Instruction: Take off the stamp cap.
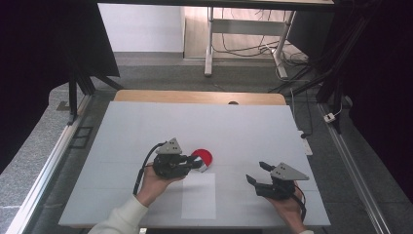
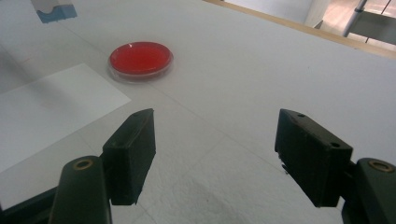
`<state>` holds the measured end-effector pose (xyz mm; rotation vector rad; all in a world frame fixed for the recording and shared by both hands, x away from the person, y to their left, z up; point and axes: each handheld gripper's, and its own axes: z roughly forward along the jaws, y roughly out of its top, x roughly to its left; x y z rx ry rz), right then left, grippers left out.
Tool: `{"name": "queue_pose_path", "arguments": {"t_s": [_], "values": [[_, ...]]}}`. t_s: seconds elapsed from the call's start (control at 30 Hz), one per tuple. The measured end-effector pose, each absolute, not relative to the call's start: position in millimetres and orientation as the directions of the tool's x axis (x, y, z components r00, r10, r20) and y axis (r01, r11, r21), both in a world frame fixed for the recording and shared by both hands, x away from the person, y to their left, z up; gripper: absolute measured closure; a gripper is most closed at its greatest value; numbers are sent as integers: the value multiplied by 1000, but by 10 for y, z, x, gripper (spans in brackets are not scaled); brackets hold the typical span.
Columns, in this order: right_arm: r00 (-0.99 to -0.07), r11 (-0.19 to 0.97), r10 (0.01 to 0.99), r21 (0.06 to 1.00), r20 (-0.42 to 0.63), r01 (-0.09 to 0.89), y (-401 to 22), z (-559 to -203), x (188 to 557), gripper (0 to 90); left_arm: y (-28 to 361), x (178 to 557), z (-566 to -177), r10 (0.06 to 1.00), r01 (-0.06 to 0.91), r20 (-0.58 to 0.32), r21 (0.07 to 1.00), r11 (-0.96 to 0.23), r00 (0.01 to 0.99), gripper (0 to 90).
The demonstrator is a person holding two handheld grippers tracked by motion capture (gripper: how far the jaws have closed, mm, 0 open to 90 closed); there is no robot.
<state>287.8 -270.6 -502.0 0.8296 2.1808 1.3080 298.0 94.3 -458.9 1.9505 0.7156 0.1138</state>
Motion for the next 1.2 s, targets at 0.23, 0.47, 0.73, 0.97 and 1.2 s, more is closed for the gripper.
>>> {"name": "queue_pose_path", "arguments": {"t_s": [0.23, 0.47, 0.73, 0.97, 1.2], "values": [[-715, 362, 694, 898, -81, 249, -2583, -5028, 2871, 290, 939, 2987, -4595, 531, 434, -224, 846, -311, 817, 756], [-727, 372, 681, 897, -89, 239, -2469, -5044, 2870, 291, 939, 2988, -4599, 533, 433, -223, 846, -310, 816, 756], [-739, 391, 667, 890, -98, 235, -2339, -5065, 2882, 293, 931, 2994, -4612, 534, 434, -222, 845, -313, 816, 756], [-748, 413, 653, 884, -119, 220, -2213, -5072, 2871, 294, 930, 2996, -4615, 536, 436, -222, 844, -312, 814, 756], [-753, 428, 644, 880, -135, 208, -2100, -5084, 2866, 294, 926, 3002, -4632, 538, 440, -226, 843, -310, 812, 757]]}}
